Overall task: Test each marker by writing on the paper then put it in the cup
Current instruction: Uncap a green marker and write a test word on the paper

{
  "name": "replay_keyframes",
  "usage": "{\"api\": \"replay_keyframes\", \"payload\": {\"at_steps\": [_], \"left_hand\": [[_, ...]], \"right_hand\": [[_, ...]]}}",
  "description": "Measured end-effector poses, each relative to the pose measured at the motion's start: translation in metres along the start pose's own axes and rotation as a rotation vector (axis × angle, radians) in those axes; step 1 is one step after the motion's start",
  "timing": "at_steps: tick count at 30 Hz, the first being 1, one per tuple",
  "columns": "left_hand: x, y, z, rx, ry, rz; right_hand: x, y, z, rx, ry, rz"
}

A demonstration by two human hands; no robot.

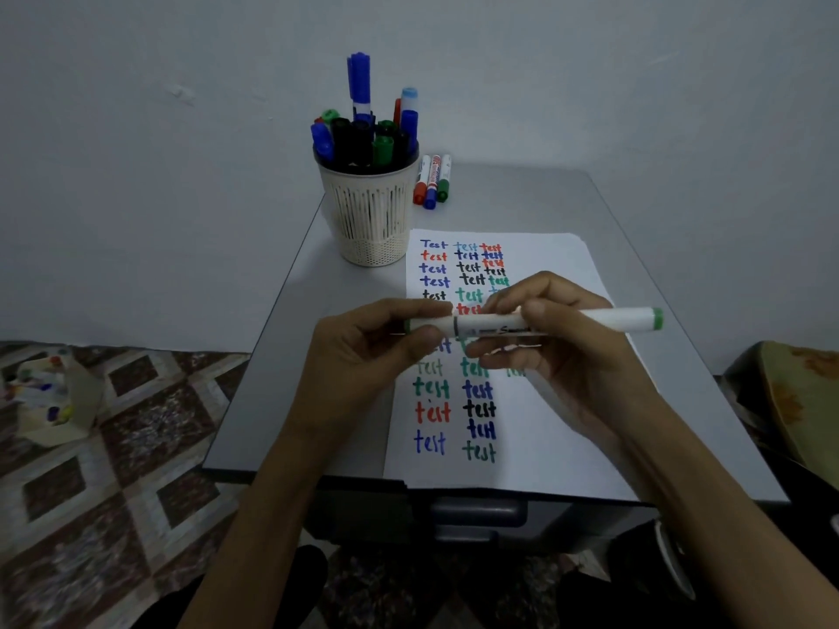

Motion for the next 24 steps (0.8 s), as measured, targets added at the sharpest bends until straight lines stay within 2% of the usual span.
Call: {"api": "replay_keyframes", "payload": {"at_steps": [5, 12, 14, 16, 18, 19, 21, 24], "left_hand": [[-0.003, 0.010, 0.008, -0.068, -0.044, 0.077], [-0.005, 0.021, 0.030, 0.020, -0.205, 0.145], [-0.006, 0.024, 0.030, 0.028, -0.209, 0.169], [-0.007, 0.028, 0.026, -0.020, -0.182, 0.204], [-0.007, 0.032, 0.022, -0.061, -0.160, 0.224], [-0.006, 0.033, 0.020, -0.061, -0.150, 0.227], [-0.005, 0.034, 0.016, -0.037, -0.119, 0.213], [-0.003, 0.026, 0.010, 0.009, -0.074, 0.152]], "right_hand": [[-0.005, -0.009, -0.013, -0.132, 0.028, 0.086], [0.001, -0.027, -0.023, -0.072, 0.076, 0.084], [0.006, -0.030, -0.017, -0.100, 0.029, 0.016], [0.011, -0.032, -0.011, -0.087, -0.047, -0.146], [0.009, -0.031, -0.011, 0.075, -0.146, -0.341], [0.008, -0.027, -0.015, 0.115, -0.185, -0.381], [0.012, -0.012, -0.021, -0.028, -0.237, -0.388], [0.023, -0.006, -0.027, -0.600, -0.225, -0.401]]}}
Point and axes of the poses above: each hand's wrist, its own x-axis towards the middle knuckle, its own y-axis out of the back of the hand, z = x × y, the point moved 10 cm from there along x, towards the middle knuckle, and after that the axes turned 15 degrees about -x, right-handed, at the moved point
